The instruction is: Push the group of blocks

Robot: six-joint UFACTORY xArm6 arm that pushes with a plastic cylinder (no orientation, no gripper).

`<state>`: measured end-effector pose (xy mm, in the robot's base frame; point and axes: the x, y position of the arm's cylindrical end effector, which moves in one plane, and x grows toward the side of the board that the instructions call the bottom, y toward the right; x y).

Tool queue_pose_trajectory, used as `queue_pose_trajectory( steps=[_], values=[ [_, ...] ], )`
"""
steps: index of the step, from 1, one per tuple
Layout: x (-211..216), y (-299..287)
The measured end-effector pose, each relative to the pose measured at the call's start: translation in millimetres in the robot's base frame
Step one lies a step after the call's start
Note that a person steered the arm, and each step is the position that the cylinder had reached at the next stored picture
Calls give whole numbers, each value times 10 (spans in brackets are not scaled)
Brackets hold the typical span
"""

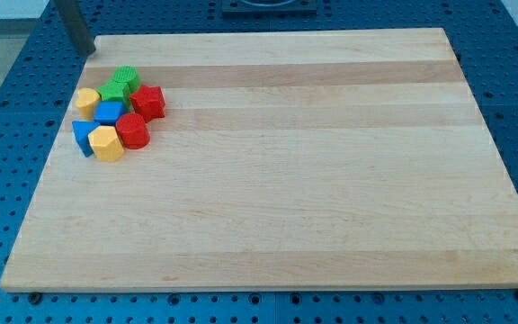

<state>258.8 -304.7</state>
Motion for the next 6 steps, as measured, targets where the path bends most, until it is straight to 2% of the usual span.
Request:
queue_pose_trajectory(
  steps=[1, 2, 3, 4, 6],
  values=[
    [561, 0],
    [606, 0],
    [932, 37],
    [1069, 317],
    [1068, 1414]
  ],
)
